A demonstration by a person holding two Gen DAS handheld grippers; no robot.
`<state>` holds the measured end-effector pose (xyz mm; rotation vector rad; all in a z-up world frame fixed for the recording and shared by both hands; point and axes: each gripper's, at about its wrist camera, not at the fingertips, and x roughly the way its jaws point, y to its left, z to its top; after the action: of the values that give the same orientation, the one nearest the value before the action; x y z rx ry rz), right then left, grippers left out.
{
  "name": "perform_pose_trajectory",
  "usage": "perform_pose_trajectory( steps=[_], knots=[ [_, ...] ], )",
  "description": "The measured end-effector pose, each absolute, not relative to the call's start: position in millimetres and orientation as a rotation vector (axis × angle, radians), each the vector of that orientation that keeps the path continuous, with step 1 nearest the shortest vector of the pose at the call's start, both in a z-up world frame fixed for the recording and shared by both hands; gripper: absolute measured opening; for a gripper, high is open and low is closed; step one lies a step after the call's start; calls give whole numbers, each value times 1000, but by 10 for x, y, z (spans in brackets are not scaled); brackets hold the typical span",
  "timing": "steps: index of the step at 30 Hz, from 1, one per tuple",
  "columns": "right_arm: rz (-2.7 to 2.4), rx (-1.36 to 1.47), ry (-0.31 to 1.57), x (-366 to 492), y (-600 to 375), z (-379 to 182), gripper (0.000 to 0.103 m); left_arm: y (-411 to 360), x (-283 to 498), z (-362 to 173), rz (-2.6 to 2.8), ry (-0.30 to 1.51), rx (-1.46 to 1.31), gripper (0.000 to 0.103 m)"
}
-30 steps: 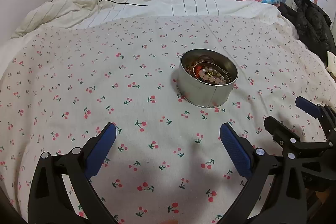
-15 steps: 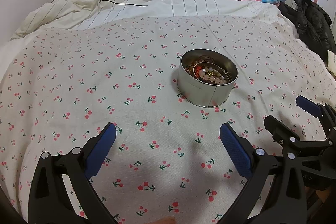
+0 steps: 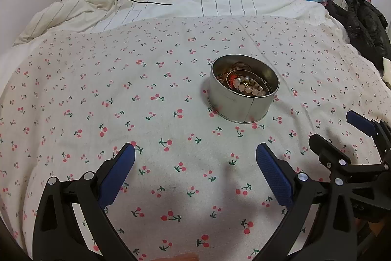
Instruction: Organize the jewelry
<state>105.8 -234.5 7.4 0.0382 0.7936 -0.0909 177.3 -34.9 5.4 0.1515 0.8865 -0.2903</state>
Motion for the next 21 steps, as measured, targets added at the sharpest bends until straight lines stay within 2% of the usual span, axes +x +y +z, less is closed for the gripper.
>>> perform_pose_trajectory(
  steps=[21],
  knots=[
    [-89,36,798,1051,-2342,49,94,-354,1788,47,-272,906,161,95]
  ],
)
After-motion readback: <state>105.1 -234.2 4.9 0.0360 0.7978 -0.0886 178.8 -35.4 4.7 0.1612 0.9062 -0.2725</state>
